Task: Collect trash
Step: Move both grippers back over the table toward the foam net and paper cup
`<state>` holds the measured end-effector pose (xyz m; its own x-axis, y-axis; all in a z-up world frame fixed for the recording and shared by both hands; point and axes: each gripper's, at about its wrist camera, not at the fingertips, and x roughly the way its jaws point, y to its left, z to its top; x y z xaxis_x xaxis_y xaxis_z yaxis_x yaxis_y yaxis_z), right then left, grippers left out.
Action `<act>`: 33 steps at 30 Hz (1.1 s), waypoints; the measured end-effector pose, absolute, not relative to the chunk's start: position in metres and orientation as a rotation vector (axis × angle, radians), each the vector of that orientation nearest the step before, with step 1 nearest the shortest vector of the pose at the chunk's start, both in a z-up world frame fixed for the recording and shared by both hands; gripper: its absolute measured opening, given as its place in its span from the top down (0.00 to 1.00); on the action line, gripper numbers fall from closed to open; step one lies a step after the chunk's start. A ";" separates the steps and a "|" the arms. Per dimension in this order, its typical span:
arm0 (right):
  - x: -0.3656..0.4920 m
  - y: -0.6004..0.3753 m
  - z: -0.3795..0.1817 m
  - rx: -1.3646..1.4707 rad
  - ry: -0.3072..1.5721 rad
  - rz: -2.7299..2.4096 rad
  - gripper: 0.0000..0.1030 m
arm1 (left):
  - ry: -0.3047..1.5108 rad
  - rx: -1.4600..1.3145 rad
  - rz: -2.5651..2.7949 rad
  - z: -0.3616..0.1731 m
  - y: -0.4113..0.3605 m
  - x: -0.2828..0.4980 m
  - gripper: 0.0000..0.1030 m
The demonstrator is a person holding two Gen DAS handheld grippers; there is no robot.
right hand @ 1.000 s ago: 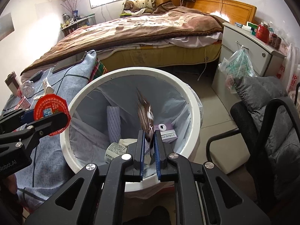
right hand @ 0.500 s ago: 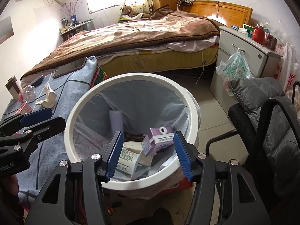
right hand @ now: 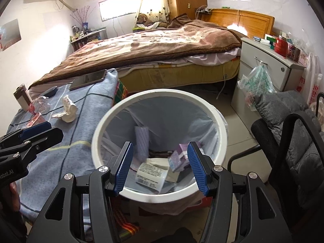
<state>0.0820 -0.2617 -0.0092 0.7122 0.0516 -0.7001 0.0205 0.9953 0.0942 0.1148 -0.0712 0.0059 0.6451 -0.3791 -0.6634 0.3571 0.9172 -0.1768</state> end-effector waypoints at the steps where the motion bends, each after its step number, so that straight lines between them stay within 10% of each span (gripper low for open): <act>1: 0.082 -0.259 -0.008 0.096 0.774 0.022 0.44 | 0.754 -0.027 -0.406 0.007 -0.067 0.113 0.41; 33: 0.093 -0.145 0.006 0.020 0.731 0.225 0.44 | 0.716 -0.182 -0.016 0.000 0.137 0.081 0.41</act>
<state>0.0932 -0.1447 0.0058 0.7211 0.2110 -0.6599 -0.1971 0.9756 0.0965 0.0813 0.1366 -0.0004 0.7549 -0.0768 -0.6513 -0.0475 0.9841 -0.1711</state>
